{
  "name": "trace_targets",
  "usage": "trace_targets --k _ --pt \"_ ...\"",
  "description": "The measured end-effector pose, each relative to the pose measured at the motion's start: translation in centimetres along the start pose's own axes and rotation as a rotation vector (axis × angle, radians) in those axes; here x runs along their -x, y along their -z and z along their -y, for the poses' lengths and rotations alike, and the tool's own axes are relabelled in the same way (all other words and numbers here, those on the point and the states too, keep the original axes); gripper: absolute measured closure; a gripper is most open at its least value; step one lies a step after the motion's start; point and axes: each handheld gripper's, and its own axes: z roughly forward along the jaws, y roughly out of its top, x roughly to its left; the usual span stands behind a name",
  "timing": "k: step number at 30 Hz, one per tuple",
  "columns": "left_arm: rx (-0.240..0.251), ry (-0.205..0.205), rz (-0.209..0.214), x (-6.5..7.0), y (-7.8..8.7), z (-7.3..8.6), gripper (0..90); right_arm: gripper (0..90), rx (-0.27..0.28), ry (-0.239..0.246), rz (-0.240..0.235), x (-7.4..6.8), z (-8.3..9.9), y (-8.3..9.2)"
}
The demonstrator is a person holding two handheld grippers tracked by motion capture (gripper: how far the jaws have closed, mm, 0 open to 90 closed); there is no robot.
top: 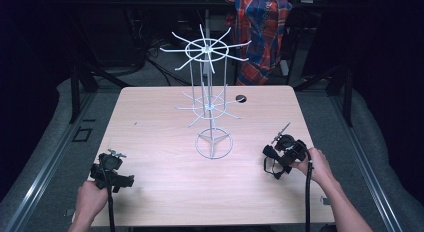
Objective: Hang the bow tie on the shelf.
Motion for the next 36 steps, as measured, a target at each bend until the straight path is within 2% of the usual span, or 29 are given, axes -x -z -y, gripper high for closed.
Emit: trace_targets --k 2,3,5,7,13,14,15,21,23,36 --pt "-0.002 -0.003 0.003 0.0 0.0 -0.1 16.8 77.3 0.042 -0.045 -0.015 0.0 0.3 0.1" --pt "-0.002 -0.01 0.004 0.2 -0.1 -0.4 16.8 77.4 0.03 -0.04 -0.015 0.2 0.3 0.4" --pt "-0.002 -0.012 0.008 0.3 -0.2 -0.5 16.8 77.5 0.042 -0.052 -0.019 0.2 0.4 0.5" --pt "-0.002 -0.022 0.01 0.4 -0.3 -0.8 16.8 77.6 0.098 -0.123 -0.039 0.1 0.8 0.8" --pt "-0.003 -0.048 0.014 1.0 -0.6 -1.5 16.8 77.6 0.09 -0.138 -0.048 0.7 1.2 1.7" --pt "0.0 -0.049 0.015 1.0 -0.6 -1.6 16.8 77.6 0.133 -0.18 -0.05 0.6 1.4 1.8" --pt "-0.001 -0.052 0.017 1.1 -0.6 -1.7 16.8 77.6 0.123 -0.169 -0.055 0.7 1.4 2.1" --pt "-0.001 -0.057 0.018 1.3 -0.6 -1.8 16.8 77.6 0.159 -0.198 -0.071 0.7 1.5 2.6" --pt "0.0 -0.051 0.017 1.3 -0.6 -1.7 16.8 77.6 0.185 -0.204 -0.063 0.6 1.2 2.8" --pt "-0.002 -0.04 0.012 1.0 -0.4 -1.2 16.8 77.5 0.257 -0.212 -0.07 0.4 -0.6 4.0"
